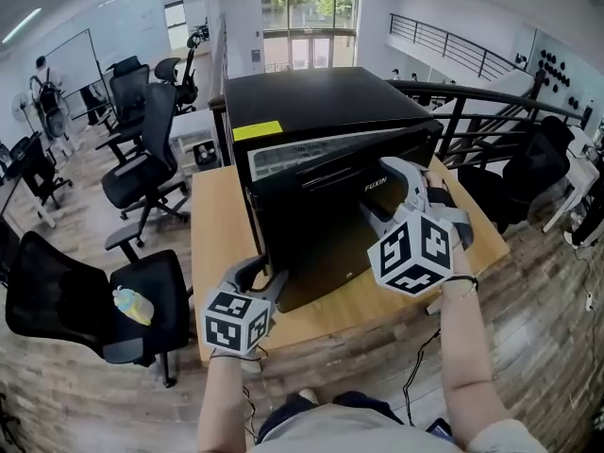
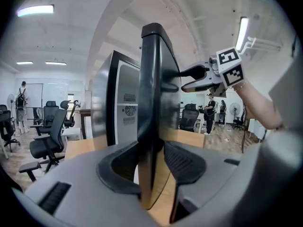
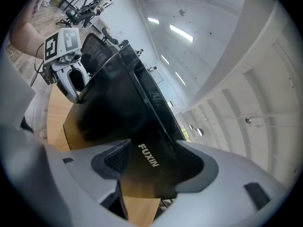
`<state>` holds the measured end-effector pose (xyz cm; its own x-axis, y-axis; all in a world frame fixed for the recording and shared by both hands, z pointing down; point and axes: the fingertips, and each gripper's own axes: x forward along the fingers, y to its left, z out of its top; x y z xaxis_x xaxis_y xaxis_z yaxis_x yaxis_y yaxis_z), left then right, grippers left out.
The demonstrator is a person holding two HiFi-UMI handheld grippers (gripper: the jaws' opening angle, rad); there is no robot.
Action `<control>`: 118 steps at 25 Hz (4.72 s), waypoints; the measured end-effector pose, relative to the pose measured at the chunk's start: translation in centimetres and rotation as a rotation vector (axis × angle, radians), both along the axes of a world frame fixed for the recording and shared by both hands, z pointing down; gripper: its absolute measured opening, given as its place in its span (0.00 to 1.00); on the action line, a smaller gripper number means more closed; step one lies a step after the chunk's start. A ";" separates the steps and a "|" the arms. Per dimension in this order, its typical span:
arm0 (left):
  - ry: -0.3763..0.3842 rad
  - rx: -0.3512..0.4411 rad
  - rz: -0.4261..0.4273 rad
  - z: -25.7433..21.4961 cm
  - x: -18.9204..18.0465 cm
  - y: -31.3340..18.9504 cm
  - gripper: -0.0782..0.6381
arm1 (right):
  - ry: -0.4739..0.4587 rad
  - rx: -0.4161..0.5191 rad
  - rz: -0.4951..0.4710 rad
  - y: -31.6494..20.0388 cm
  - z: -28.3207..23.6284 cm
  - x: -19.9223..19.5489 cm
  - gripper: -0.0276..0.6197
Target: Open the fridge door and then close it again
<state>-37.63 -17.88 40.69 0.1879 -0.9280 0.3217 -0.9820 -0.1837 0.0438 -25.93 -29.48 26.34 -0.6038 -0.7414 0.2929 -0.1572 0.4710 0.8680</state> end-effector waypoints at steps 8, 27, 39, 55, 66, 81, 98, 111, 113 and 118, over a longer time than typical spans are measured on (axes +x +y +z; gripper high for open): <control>0.017 0.001 0.010 0.0 3.9 3.3 0.32 | 0.003 -0.061 0.008 3.7 2.6 3.4 0.26; 0.095 0.015 0.128 0.3 17.2 9.2 0.29 | -0.090 -0.445 -0.095 16.4 11.7 11.8 0.04; 0.123 0.031 0.174 0.6 20.7 10.9 0.26 | -0.312 -0.616 -0.147 20.5 12.0 12.5 0.19; 0.127 0.009 0.284 2.0 28.2 11.5 0.25 | -0.628 -0.766 -0.082 21.5 12.3 17.0 0.36; 0.121 0.001 0.409 2.5 33.7 10.7 0.22 | -0.747 -0.716 0.047 19.9 12.5 21.5 0.37; 0.095 -0.023 0.431 3.7 37.1 9.6 0.14 | -0.852 -0.622 0.232 17.9 12.7 31.2 0.25; 0.111 0.014 0.313 2.6 34.7 8.0 0.13 | -0.939 -0.547 0.391 14.3 12.9 38.5 0.22; 0.141 0.034 0.221 2.3 31.6 6.6 0.13 | -1.016 -0.524 0.461 12.1 13.1 41.5 0.20; 0.147 0.031 0.211 2.6 31.4 6.4 0.13 | -1.026 -0.524 0.468 11.9 13.1 41.9 0.20; 0.158 0.019 0.191 3.2 30.5 6.1 0.13 | -1.048 -0.514 0.490 11.3 13.1 42.6 0.20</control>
<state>-7.12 -11.75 43.90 0.4071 -0.8764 0.2573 -0.9106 -0.3675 0.1889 16.69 -18.20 39.47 -0.4151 -0.8954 0.1612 -0.9094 0.4137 -0.0435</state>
